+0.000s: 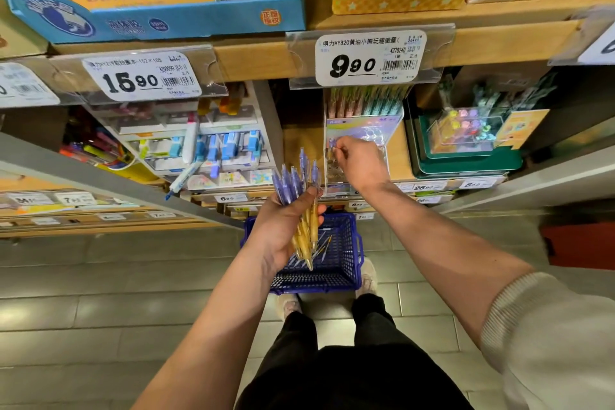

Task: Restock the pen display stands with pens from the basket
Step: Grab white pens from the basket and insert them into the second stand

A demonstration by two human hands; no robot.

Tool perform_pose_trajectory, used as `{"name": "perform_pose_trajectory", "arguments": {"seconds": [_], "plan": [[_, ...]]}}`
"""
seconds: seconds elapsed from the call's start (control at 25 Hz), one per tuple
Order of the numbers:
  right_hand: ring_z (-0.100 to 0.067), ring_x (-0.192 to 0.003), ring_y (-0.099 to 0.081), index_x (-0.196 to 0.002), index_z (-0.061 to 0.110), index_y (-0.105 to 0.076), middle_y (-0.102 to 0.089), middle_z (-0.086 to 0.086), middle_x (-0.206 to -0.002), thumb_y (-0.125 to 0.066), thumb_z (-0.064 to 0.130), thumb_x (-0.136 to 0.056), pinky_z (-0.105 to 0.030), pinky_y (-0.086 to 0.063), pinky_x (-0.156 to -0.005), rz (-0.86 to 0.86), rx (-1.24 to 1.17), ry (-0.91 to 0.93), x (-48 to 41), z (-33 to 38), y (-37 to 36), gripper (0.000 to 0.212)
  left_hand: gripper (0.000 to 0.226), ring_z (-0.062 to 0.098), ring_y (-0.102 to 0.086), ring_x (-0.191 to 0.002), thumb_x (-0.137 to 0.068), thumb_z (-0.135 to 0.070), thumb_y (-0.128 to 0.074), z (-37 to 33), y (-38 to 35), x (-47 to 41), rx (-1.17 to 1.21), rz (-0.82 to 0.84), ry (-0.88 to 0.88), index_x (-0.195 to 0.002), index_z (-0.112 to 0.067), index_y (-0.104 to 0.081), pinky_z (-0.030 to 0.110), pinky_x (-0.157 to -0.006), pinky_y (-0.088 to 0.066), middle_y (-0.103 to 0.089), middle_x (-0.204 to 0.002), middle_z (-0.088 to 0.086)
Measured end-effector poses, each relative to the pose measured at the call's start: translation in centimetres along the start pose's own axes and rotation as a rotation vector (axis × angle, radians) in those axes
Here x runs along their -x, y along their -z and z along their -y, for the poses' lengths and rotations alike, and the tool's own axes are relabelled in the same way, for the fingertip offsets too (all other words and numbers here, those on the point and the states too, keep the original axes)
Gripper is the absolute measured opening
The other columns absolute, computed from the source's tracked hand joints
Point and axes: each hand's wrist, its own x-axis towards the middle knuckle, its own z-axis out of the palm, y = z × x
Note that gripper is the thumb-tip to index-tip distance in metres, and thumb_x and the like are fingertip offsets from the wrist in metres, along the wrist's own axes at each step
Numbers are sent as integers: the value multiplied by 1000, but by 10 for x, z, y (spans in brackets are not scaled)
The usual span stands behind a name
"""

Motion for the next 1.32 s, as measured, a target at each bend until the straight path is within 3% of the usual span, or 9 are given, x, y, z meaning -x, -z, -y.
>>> {"name": "perform_pose_trajectory", "arguments": {"seconds": [0.16,0.28,0.36,0.48,0.6,0.88,1.04,1.2,1.32], "plan": [[-12,-61,-59,-83,22,-66,-68,4,-77,-55,7,-95,-24,-51,-62,-3,1,-61,-5,2,-2,22,31,23,-76,-86,-88,-16,-75,0,-1,0,-6,-3,-11,-116,-7,-70,33,-69,-61,-78,-106,9],[-11,-85,-66,-103,17,-75,-74,2,-111,-59,13,-99,-19,-51,-83,24,-82,-188,-4,6,3,17,27,22,-76,-86,-89,-16,-74,0,-3,0,-11,-2,-8,-114,-8,-70,32,-68,-61,-78,-105,9],[-8,-86,-66,-100,14,-75,-76,2,-107,-62,19,-99,-18,-50,-86,32,-176,-257,9,11,13,14,24,22,-76,-84,-90,-15,-73,-1,-4,1,-10,-5,-2,-113,-7,-71,32,-68,-61,-78,-104,9],[-14,-77,-71,-92,13,-74,-77,0,-86,-64,32,-98,-24,-59,-74,205,-631,-353,47,30,34,22,29,21,-75,-79,-90,-14,-74,-2,-8,0,13,-12,4,-116,-3,-69,32,-67,-61,-78,-101,11],[-13,-83,-75,-102,17,-73,-77,0,-93,-72,35,-91,-19,-57,-73,374,-893,-347,81,47,48,21,38,21,-75,-79,-90,-16,-74,-3,-12,-1,9,-4,9,-123,0,-64,30,-66,-60,-77,-102,15],[-8,-71,-72,-102,15,-74,-76,0,-91,-72,11,-92,-16,-56,-67,209,-930,-388,91,51,59,11,26,24,-76,-85,-92,-16,-73,5,-22,-5,-22,28,-8,-115,-4,-72,35,-76,-63,-77,-104,15],[-12,-71,-69,-102,8,-72,-75,-2,-80,-63,5,-97,-24,-60,-73,-67,-1010,-310,73,42,68,11,22,24,-76,-85,-94,-10,-70,5,-18,-10,40,-32,29,-114,-5,-70,32,-72,-63,-77,-103,11],[-15,-70,-70,-90,13,-72,-75,0,-75,-60,11,-99,-28,-58,-74,-294,-681,-207,45,28,72,15,28,22,-74,-80,-93,-11,-72,5,-16,-10,51,-64,55,-119,-4,-67,28,-64,-61,-73,-100,12],[-2,-65,-65,-85,22,-70,-70,12,-68,-60,20,-99,-17,-54,-69,-349,-467,-123,31,21,63,17,25,23,-72,-77,-95,-7,-68,6,-14,-9,75,-61,56,-120,-3,-64,31,-65,-62,-69,-97,12]]}}
